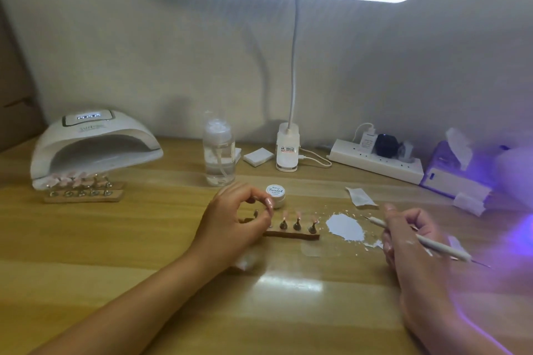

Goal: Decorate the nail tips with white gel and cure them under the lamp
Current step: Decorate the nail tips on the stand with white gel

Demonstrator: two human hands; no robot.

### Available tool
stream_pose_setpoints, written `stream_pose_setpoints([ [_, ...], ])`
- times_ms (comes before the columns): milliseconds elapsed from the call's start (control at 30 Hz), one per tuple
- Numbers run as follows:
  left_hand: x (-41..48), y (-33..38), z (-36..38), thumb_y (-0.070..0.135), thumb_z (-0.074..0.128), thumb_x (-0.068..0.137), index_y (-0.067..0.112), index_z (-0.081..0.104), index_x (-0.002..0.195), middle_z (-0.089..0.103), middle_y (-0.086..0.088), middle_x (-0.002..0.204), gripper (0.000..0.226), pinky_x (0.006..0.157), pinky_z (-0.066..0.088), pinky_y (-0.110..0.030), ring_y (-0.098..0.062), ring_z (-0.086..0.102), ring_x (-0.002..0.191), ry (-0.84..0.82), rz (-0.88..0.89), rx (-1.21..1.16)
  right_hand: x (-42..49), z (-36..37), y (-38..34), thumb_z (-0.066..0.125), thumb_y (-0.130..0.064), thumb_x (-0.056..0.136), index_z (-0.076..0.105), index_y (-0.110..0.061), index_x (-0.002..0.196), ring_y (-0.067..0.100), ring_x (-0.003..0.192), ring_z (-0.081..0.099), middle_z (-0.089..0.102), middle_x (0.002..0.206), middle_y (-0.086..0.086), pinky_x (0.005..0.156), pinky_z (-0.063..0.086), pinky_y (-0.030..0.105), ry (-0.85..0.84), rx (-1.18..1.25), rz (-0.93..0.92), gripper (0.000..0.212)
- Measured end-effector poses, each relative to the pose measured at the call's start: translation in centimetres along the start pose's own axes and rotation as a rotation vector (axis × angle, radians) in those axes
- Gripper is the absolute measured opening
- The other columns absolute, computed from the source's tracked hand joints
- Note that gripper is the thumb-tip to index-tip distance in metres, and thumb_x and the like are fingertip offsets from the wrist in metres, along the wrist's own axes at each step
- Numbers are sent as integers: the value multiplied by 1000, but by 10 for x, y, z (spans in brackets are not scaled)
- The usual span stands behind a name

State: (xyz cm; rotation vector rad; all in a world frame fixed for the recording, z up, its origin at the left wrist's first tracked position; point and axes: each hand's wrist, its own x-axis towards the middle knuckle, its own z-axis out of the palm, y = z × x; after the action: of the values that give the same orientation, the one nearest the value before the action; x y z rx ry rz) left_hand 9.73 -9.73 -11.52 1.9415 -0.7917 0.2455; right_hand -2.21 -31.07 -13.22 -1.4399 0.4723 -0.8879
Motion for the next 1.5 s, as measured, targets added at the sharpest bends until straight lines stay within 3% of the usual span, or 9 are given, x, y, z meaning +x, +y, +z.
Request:
stream_pose_setpoints([
  [200, 2, -9, 6, 9, 74, 79, 24, 70, 81, 66, 12, 100, 16, 90, 47, -22, -2, 60, 101, -131, -39, 10, 1, 1, 3, 63, -30, 96, 52, -23, 65, -1, 41, 40, 40, 48, -10, 39, 27, 7, -47, 8, -17, 34],
  [367, 1, -12, 9, 20, 75, 79, 35, 66, 76, 67, 18, 79, 17, 69, 47, -23, -3, 61, 78, -142, -89, 54, 1, 1, 4, 64, -26, 96, 53, -24, 65, 0, 43, 38, 43, 49, -9, 40, 30, 8, -66, 7, -25, 33],
  [567, 1, -14, 9, 23, 71, 80, 32, 63, 77, 68, 11, 79, 12, 69, 48, -29, -7, 61, 77, -145, -84, 76, 1, 1, 4, 64, -25, 96, 52, -23, 64, 0, 42, 40, 44, 47, -10, 40, 31, 8, -65, 12, -33, 34],
  [967, -1, -14, 8, 24, 71, 79, 34, 60, 79, 65, 16, 77, 16, 62, 42, -15, -2, 59, 76, -151, -83, 108, 1, 1, 4, 65, -27, 96, 53, -23, 63, -1, 43, 45, 44, 46, -7, 41, 32, 7, -90, -3, -51, 34],
  [1167, 0, -11, 6, 22, 68, 78, 38, 56, 101, 65, 17, 92, 30, 68, 46, -23, -5, 59, 84, -189, -105, 173, 1, 1, 3, 65, -27, 95, 53, -24, 64, -1, 44, 46, 47, 47, -7, 42, 34, 7, -89, 2, -46, 34],
  [1333, 0, -11, 4, 15, 67, 74, 36, 55, 98, 64, 16, 90, 33, 63, 36, -17, -4, 56, 82, -166, -126, 159, 0, 1, 0, 65, -28, 95, 51, -24, 63, -1, 41, 40, 44, 46, -7, 40, 30, 8, -91, -6, -45, 35],
  [1500, 1, -12, 5, 24, 68, 75, 34, 58, 96, 64, 16, 91, 26, 67, 39, -17, -4, 57, 88, -142, -129, 154, -1, 2, 0, 64, -28, 96, 52, -26, 61, -2, 40, 42, 44, 46, -5, 39, 29, 8, -98, -15, -46, 37],
])
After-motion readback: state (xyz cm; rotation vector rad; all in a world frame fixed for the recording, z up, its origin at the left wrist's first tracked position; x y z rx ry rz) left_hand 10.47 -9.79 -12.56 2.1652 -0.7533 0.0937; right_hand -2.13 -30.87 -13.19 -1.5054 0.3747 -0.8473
